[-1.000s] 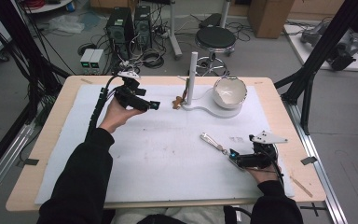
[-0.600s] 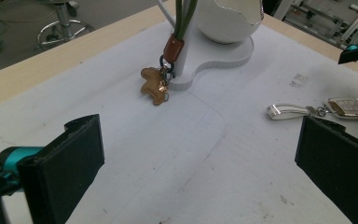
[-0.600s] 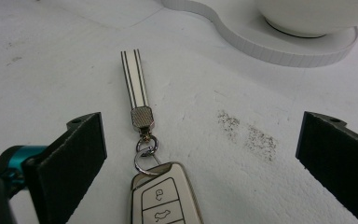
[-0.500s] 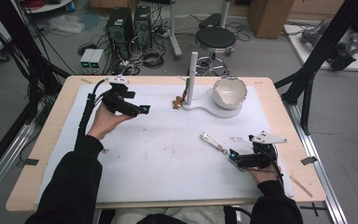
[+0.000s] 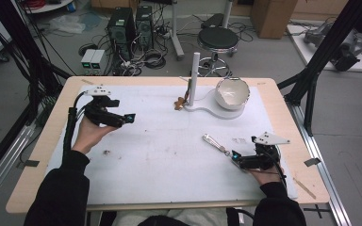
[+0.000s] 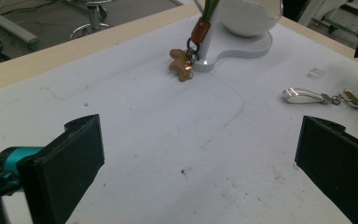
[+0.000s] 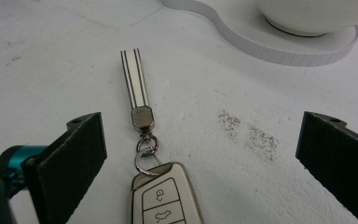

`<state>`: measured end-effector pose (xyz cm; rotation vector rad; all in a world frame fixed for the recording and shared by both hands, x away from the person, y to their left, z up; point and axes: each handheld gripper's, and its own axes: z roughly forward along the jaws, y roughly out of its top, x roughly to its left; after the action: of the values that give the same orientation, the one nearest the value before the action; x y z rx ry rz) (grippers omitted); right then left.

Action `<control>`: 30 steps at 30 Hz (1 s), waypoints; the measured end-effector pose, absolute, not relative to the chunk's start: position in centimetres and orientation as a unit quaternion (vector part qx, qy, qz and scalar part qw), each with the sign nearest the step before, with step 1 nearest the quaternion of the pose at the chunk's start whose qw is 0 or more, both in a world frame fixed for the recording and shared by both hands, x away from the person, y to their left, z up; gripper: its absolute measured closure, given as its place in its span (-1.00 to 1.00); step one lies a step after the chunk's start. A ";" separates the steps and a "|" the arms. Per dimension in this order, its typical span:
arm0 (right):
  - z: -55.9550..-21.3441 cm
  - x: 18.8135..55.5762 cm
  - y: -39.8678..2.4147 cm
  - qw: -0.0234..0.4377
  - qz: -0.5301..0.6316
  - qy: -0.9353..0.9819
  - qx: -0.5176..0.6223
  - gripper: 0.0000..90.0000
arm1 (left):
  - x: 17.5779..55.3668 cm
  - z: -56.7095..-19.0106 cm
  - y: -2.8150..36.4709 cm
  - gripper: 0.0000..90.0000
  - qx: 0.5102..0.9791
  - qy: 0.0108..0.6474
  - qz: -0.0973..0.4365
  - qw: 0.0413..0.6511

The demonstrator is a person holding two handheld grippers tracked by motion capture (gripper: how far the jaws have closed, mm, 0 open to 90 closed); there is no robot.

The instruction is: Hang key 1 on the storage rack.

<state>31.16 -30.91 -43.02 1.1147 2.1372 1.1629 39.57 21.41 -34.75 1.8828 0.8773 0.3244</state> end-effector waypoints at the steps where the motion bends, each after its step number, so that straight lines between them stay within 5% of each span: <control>1: -43.0 31.2 -30.9 0.231 0.423 0.777 0.405 -0.99 | 39.6 -34.7 21.4 -0.96 0.777 0.362 0.134 0.497; 30: -43.0 31.1 -30.8 0.229 0.423 0.780 0.399 -0.99 | 32.5 -37.6 28.2 -0.96 0.746 0.401 0.202 0.492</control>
<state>31.10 -30.84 -43.03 1.0996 2.1481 1.1651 32.49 28.16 -37.58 1.8102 0.9728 0.4908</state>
